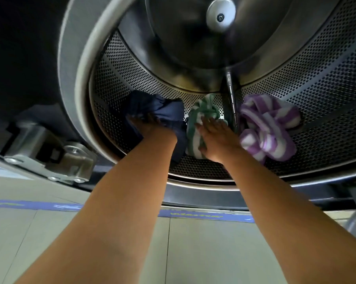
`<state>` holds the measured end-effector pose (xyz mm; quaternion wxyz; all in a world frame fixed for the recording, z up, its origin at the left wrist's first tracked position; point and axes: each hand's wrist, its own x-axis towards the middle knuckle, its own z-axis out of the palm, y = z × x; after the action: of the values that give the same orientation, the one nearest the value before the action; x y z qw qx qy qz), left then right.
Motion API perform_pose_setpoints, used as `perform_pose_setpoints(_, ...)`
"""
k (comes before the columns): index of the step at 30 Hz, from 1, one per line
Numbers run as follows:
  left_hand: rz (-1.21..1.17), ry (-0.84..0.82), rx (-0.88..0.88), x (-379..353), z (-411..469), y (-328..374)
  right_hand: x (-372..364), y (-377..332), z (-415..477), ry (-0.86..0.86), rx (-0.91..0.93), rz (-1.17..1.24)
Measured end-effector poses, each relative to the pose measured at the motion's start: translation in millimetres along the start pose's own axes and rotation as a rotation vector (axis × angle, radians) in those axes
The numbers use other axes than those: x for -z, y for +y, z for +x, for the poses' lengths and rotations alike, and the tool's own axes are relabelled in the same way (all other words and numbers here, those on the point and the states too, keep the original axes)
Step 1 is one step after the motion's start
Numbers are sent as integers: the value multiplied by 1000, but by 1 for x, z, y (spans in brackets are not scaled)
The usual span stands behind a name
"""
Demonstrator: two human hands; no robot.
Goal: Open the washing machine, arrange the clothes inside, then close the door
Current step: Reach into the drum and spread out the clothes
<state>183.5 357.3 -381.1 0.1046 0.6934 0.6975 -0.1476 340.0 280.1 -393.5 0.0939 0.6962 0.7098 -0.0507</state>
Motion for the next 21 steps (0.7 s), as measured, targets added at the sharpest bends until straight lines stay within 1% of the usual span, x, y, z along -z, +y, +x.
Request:
perform_pose_setpoints(1,25,-11,-32,2,-7,2,8,7,-7,9,-32,0)
perform_pose_setpoints(2,137,-33,-100,0,-11,6,15,14,-15,-6,-80,-8)
perform_pose_setpoints(4,259,-54,-206,4,-25,11,29,26,-32,-88,-175,-58)
perform_pose_setpoints(6,221,-29,-264,4,-36,18,36,40,-46,-160,-249,-90)
perform_pose_setpoints(8,121,-9,-321,-3,-52,23,36,52,-57,-240,-310,-148)
perform_pose_setpoints(10,50,28,-391,-10,-69,28,31,58,-65,-283,-371,-167)
perform_pose_setpoints(12,-1,26,-431,-22,-79,31,30,61,-66,-330,-418,-181)
perform_pose_setpoints(14,-44,7,-457,-35,-84,30,32,62,-59,-339,-439,-239)
perform_pose_setpoints(16,-22,9,-486,-42,-88,29,36,69,-53,-333,-479,-349)
perform_pose_setpoints(19,-16,31,-511,-44,-87,30,37,82,-53,-391,-651,-480)
perform_pose_setpoints(20,-15,34,-508,-45,-87,31,36,84,-54,-397,-687,-480)
perform_pose_setpoints(21,-17,42,-508,-46,-87,31,33,83,-54,-359,-713,-453)
